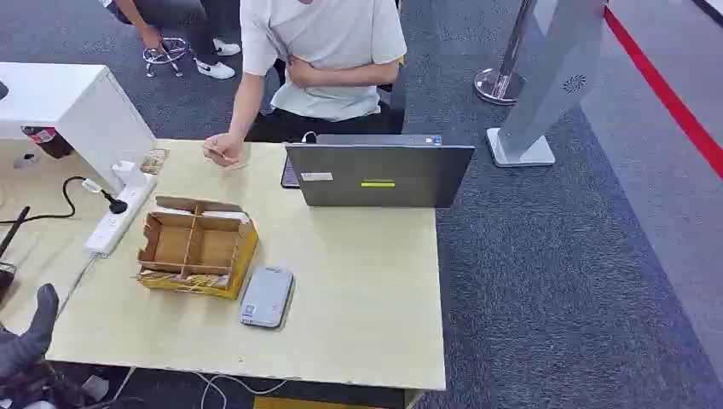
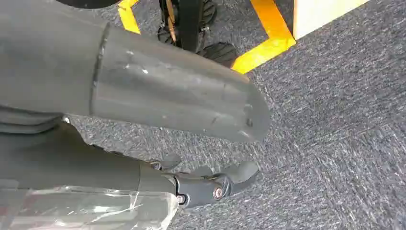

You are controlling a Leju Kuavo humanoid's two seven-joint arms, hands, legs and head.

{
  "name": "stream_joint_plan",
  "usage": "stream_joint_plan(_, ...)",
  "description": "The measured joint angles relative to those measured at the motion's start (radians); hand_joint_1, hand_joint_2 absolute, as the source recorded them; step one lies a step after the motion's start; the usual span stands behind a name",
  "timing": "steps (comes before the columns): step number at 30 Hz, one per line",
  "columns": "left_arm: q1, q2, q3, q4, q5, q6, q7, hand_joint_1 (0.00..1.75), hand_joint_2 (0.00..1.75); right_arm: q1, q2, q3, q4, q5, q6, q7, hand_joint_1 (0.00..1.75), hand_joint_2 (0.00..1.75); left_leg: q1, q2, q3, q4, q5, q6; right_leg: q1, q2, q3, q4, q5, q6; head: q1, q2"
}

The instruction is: Pass the card to the sensor for recognition and then transmit it.

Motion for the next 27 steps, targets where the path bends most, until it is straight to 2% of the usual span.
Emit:
stream_joint_plan(12,-0.153,0.085,-0.203,0.056,-0.346,0.070,0.129,0.00,1.75,-0.012,0.008,0.000,0.009,0.038,0.016,0.011,0.00,0.00,0.000,0.000,0.000,0.000,0.000,0.000,0.000,0.000,0.000,0.000,0.000,0.000,0.000,0.000)
stream_joint_plan(16,-0.170,0.094,-0.223,0.067,-0.378,0.077,0.143,0.00,1.75,-0.013,0.008,0.000,0.010,0.042,0.016,0.013,0.00,0.00,0.000,0.000,0.000,0.000,0.000,0.000,0.000,0.000,0.000,0.000,0.000,0.000,0.000,0.000)
stream_joint_plan(18,-0.221,0.120,-0.285,0.100,-0.481,0.095,0.184,0.00,1.75,-0.017,0.012,0.000,0.013,0.056,0.018,0.015,0.00,0.00,0.000,0.000,0.000,0.000,0.000,0.000,0.000,0.001,0.000,0.000,0.000,0.000,0.000,0.000)
stream_joint_plan(24,-0.306,0.167,-0.378,0.157,-0.645,0.126,0.251,0.00,1.75,-0.024,0.016,0.000,0.016,0.077,0.023,0.021,0.00,0.00,0.000,0.000,0.000,0.000,0.000,0.000,0.000,0.001,0.000,0.000,0.000,0.000,0.000,0.000)
stream_joint_plan(25,-0.321,0.177,-0.395,0.168,-0.674,0.133,0.263,1.75,1.75,-0.025,0.016,0.000,0.017,0.078,0.026,0.022,0.00,0.00,0.000,0.000,0.000,0.000,0.001,0.000,0.000,0.001,0.000,0.000,0.000,0.000,0.000,0.000)
stream_joint_plan(27,-0.349,0.193,-0.428,0.190,-0.731,0.144,0.287,1.75,1.75,-0.027,0.019,0.000,0.019,0.088,0.029,0.025,0.00,0.00,0.000,0.001,0.000,0.001,0.001,0.000,0.000,0.001,0.000,0.000,0.000,0.000,0.000,0.000)
